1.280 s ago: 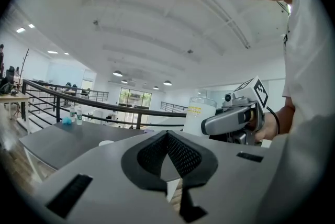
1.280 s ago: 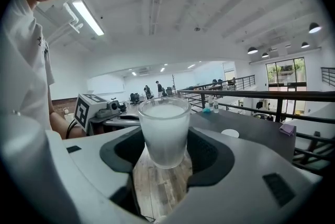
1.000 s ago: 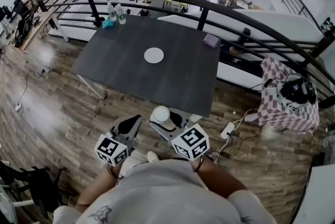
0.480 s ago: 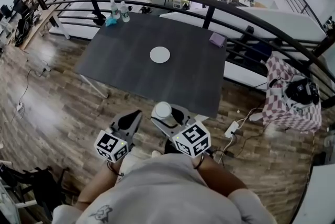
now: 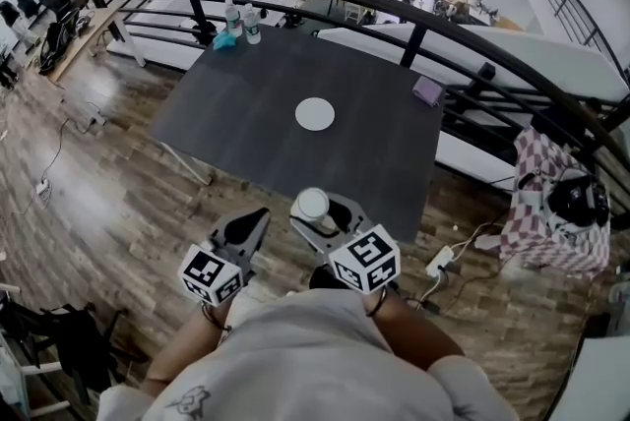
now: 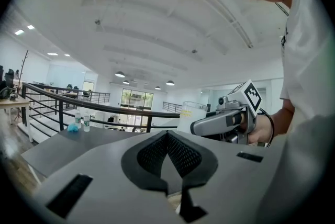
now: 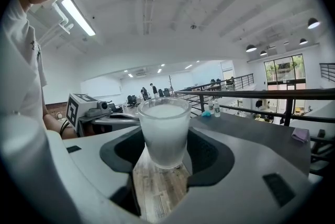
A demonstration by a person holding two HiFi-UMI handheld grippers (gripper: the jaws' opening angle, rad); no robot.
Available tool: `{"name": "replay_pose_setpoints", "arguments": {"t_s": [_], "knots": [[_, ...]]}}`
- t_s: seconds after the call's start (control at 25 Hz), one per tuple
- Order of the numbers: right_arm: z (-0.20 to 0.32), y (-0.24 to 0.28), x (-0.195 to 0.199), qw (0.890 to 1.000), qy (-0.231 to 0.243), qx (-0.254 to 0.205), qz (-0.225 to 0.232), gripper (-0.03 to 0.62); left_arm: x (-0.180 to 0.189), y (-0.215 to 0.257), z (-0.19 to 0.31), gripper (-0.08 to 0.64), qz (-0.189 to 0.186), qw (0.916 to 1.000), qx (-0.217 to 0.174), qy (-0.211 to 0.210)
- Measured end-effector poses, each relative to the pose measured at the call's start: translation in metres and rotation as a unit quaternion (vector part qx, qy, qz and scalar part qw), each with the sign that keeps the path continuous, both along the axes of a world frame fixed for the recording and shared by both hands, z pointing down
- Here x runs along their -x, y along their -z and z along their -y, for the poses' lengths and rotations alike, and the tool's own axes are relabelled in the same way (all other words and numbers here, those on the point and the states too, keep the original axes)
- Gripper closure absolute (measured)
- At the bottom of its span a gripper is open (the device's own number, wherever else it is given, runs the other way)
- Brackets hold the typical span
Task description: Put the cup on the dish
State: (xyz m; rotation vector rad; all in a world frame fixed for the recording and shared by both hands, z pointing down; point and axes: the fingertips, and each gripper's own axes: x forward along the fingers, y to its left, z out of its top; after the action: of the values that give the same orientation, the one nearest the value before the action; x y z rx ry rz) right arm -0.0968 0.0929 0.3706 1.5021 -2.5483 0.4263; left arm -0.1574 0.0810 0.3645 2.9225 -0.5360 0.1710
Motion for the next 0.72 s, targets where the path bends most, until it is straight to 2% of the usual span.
{"name": "replay_pose_setpoints", "arguments": {"t_s": [0.24,0.52,0.72], "knots": [[0.045,-0.002,-0.036,1.0,0.012,0.005,0.001,0.331,-0.032,-0.004,0.048,0.552,0.001,0.9999,0.005,0.015],[0.106,0.0,-0.096,1.0,0.026,0.004,0.003,0.331,-0.093,-0.003,0.107,0.552,0.001,0.9996,0.007,0.027],[0.13,0.006,-0.135,0.999,0.04,-0.001,0.001,0.331,-0.138,-0.001,0.134,0.552,0.0,0.9996,0.003,0.029]]}}
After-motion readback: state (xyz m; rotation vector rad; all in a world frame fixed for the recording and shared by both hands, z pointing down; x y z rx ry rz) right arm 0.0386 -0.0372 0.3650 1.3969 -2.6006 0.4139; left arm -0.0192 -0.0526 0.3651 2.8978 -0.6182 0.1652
